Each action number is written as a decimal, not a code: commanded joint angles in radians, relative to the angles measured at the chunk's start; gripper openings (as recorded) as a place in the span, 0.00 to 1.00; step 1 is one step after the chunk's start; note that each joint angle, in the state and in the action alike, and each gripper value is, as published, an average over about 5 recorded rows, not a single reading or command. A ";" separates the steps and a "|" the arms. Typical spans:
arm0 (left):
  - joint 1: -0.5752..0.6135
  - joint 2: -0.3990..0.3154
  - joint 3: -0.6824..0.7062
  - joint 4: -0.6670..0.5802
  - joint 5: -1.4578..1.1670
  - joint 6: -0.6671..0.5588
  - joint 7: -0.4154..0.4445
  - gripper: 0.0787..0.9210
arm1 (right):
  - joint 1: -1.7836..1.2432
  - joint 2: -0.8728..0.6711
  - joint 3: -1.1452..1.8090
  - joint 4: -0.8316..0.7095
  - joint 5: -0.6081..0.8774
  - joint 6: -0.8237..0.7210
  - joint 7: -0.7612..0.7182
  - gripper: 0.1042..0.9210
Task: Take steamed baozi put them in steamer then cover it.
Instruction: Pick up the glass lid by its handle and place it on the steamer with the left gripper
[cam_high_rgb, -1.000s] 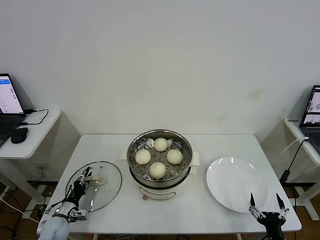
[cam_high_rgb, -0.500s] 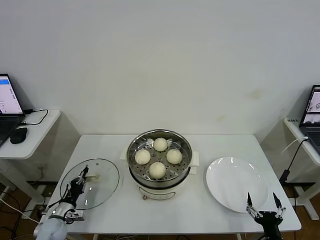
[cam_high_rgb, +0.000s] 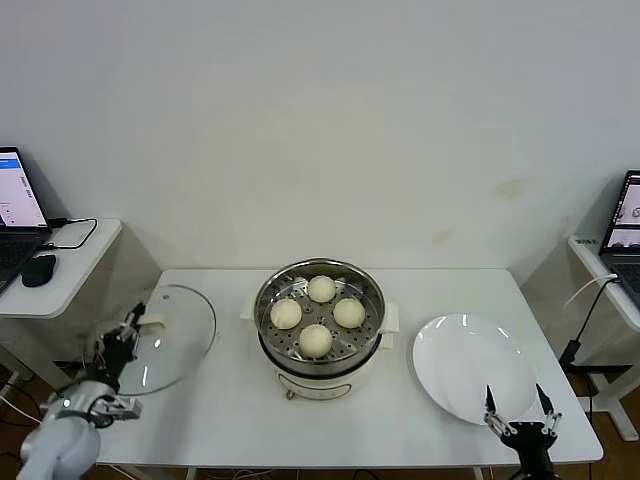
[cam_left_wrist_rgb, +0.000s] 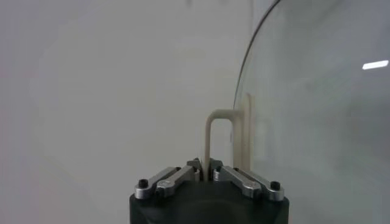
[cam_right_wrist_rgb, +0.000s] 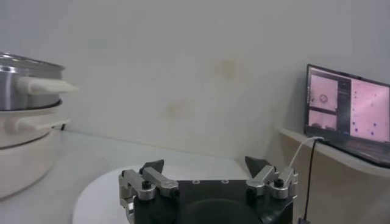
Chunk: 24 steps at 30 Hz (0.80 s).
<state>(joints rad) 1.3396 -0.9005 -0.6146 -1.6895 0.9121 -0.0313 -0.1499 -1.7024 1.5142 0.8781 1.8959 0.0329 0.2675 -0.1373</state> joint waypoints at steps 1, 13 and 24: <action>-0.025 0.125 0.016 -0.290 -0.169 0.126 0.183 0.08 | 0.001 0.002 -0.011 0.002 -0.013 0.002 0.002 0.88; -0.355 0.063 0.468 -0.323 -0.087 0.308 0.258 0.08 | 0.012 0.037 -0.053 -0.016 -0.105 0.023 0.012 0.88; -0.545 -0.124 0.681 -0.250 0.066 0.424 0.356 0.08 | 0.041 0.063 -0.076 -0.042 -0.190 0.026 0.031 0.88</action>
<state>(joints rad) 0.9867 -0.8956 -0.1749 -1.9452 0.8818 0.2756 0.1183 -1.6704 1.5652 0.8153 1.8654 -0.0928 0.2898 -0.1106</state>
